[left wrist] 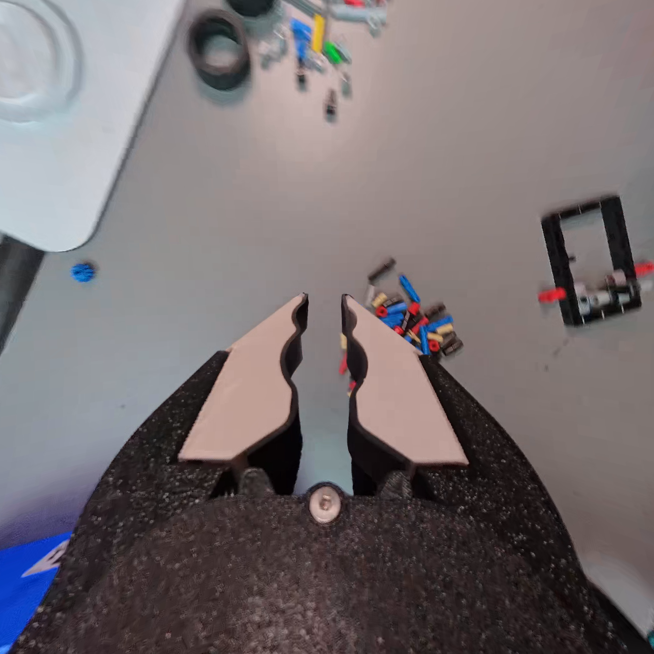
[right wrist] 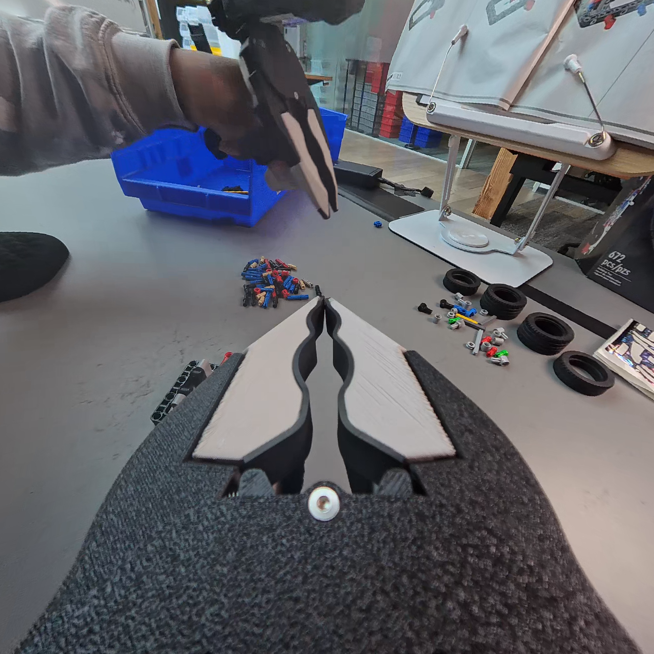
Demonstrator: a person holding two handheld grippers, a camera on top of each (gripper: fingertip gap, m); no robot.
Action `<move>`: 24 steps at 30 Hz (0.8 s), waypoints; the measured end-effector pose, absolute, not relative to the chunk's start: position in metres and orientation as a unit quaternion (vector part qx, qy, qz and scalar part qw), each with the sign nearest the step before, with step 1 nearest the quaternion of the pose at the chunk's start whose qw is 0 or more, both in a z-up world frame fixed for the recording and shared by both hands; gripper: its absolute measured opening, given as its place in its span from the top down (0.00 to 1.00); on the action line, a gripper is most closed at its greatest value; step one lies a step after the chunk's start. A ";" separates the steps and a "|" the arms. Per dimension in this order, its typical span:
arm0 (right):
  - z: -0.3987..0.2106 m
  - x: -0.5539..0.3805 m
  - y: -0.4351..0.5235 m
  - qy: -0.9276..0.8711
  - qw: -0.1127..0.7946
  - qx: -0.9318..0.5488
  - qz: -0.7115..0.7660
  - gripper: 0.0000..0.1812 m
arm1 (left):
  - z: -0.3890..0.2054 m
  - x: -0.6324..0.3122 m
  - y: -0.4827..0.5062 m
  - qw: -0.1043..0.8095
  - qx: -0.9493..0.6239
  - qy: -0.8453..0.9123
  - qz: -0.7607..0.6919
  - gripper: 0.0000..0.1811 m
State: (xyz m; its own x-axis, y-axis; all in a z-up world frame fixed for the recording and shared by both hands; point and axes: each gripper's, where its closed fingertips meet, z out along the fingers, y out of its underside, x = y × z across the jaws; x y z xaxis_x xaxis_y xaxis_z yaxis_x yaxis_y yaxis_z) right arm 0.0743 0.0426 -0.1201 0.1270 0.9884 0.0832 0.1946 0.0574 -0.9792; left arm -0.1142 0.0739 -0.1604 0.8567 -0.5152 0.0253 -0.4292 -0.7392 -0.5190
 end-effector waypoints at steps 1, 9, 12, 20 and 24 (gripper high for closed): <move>-0.120 0.074 0.042 -0.528 0.499 -0.560 0.398 1.00 | -0.151 -0.128 0.091 0.287 -0.934 0.200 -0.072 0.88; -0.123 0.071 0.036 -0.535 0.488 -0.555 0.409 1.00 | -0.175 -0.213 0.173 0.356 -0.929 -0.102 -0.013 0.84; -0.122 0.072 0.036 -0.536 0.492 -0.552 0.406 1.00 | -0.206 -0.232 0.180 0.314 -0.939 -0.137 0.027 0.84; -0.116 0.074 0.038 -0.528 0.492 -0.549 0.421 1.00 | -0.224 -0.244 0.187 0.289 -0.944 -0.154 0.038 0.88; -0.115 0.075 0.040 -0.522 0.490 -0.553 0.426 1.00 | -0.224 -0.242 0.186 0.290 -0.945 -0.149 0.032 0.93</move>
State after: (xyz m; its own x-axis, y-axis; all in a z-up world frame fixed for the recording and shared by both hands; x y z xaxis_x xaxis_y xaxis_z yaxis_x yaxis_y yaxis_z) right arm 0.0747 0.0395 -0.1151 0.0911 0.9950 0.0413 0.1595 0.0263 -0.9868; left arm -0.2421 0.1862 -0.2240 0.9537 0.2997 0.0265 0.2630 -0.7876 -0.5572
